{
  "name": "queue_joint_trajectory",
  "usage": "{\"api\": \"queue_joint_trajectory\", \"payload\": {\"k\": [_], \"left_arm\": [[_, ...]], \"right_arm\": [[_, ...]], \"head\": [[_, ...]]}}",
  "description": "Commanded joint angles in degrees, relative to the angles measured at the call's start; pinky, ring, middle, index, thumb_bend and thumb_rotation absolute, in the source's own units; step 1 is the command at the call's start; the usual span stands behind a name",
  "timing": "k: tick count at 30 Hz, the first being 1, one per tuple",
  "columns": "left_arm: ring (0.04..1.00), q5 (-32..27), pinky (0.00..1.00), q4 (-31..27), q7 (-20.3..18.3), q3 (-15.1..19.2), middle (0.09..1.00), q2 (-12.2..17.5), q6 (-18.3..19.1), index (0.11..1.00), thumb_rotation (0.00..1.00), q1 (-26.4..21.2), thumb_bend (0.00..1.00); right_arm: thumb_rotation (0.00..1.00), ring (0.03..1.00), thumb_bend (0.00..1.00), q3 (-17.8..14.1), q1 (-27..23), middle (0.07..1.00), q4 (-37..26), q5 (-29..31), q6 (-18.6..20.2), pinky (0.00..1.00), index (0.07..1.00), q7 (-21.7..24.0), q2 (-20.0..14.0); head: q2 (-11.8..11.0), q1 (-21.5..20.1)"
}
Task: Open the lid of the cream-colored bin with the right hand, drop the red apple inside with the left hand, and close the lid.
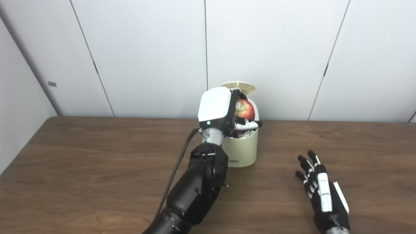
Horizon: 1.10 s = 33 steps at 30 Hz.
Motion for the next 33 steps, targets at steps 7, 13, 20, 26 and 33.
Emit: {"api": "queue_joint_trajectory", "payload": {"k": [7, 13, 20, 26, 33], "left_arm": [[0.713, 1.4, 0.54, 0.0, -3.6, 1.2, 0.772, -0.3, 2.7, 0.683, 0.0, -1.4, 0.97], [0.741, 2.0, 0.57, -0.4, -5.1, 2.1, 0.787, -0.7, 2.8, 0.687, 0.0, -1.1, 0.97], [0.505, 0.2, 0.39, -0.3, -3.4, 2.2, 0.587, -0.6, 1.8, 0.498, 0.01, -1.1, 0.53], [0.405, -3.8, 0.3, -0.7, 1.2, 4.3, 0.536, -1.3, -1.8, 0.491, 0.0, -0.2, 0.47], [0.412, -8.5, 0.32, -1.6, 6.1, 7.2, 0.536, -2.0, -6.7, 0.484, 0.0, 0.7, 0.47]], "right_arm": [[1.0, 0.972, 0.54, -0.6, -0.1, 0.921, 0.0, 0.8, -0.5, 0.99, 0.983, 0.3, -0.5], [1.0, 0.97, 0.55, -0.7, 0.0, 0.917, -0.1, 0.8, -0.1, 0.98, 0.98, 0.1, -0.4], [1.0, 0.969, 0.55, -0.8, -0.5, 0.919, 0.5, 1.0, -0.4, 0.97, 0.981, 0.3, -0.6], [1.0, 0.966, 0.55, -0.8, -0.6, 0.915, 0.6, 0.5, -0.4, 0.96, 0.977, 0.1, -0.8], [1.0, 0.979, 0.53, -0.9, -0.6, 0.922, 0.7, 1.4, -0.1, 0.99, 0.985, 0.6, -0.9]], "head": [[0.2, 0.3], [0.4, 0.3], [0.4, 0.4], [0.2, 0.6], [0.2, 1.0]]}}
